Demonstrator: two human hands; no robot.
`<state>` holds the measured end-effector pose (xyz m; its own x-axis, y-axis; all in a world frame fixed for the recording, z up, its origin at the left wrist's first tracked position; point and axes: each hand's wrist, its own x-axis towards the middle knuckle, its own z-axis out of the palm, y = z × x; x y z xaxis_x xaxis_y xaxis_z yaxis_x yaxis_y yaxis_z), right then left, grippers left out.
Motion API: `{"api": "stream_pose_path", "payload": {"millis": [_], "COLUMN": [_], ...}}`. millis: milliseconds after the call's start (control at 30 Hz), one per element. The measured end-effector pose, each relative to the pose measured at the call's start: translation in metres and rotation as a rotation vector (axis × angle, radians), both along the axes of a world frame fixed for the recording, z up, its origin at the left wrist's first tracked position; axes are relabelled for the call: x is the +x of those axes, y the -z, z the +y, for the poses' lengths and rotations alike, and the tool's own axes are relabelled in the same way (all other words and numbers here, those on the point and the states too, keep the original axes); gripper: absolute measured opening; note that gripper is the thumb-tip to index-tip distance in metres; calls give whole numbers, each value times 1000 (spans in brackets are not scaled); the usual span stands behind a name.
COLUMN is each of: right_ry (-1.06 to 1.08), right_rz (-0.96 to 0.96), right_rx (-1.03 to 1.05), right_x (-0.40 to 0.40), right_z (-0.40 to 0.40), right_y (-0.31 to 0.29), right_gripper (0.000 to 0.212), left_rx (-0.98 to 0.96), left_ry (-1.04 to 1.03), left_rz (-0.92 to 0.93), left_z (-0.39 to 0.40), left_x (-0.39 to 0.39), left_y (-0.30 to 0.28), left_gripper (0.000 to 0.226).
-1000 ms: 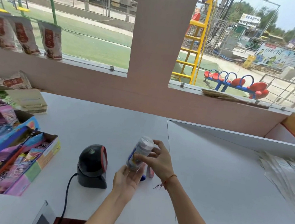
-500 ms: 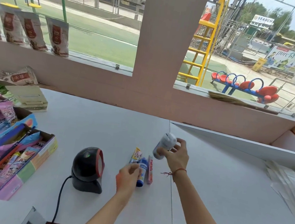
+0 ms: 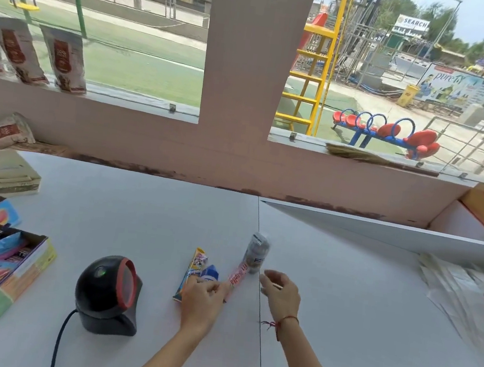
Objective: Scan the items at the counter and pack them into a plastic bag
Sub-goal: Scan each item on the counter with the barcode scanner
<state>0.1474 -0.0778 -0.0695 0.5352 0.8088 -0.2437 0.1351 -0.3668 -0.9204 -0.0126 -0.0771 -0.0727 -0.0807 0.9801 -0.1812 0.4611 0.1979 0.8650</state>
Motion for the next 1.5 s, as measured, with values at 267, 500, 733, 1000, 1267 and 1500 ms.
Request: {"api": "stream_pose_path", "payload": {"millis": [267, 500, 733, 1000, 1267, 1500], "right_ry": [-375, -420, -609, -555, -595, -673], "right_rz": [619, 698, 429, 461, 435, 412], "right_rx": [40, 107, 57, 116, 157, 128], "right_x": [-38, -73, -125, -134, -132, -127], "right_z": [-14, -11, -2, 5, 20, 27], "right_y": [-12, -17, -34, -44, -58, -59], "right_gripper": [25, 16, 31, 22, 30, 34], "left_rx": [-134, 69, -240, -217, -131, -107], "left_ry": [27, -200, -516, -644, -683, -715], "left_rz": [-328, -440, -919, -1175, -1261, -1294], "left_z": [-30, -63, -73, -56, -43, -39], "left_x": [-31, -48, -62, -68, -54, -50], "left_y": [-22, -23, -1, -1, -8, -9], "left_gripper": [26, 25, 31, 29, 22, 36]}}
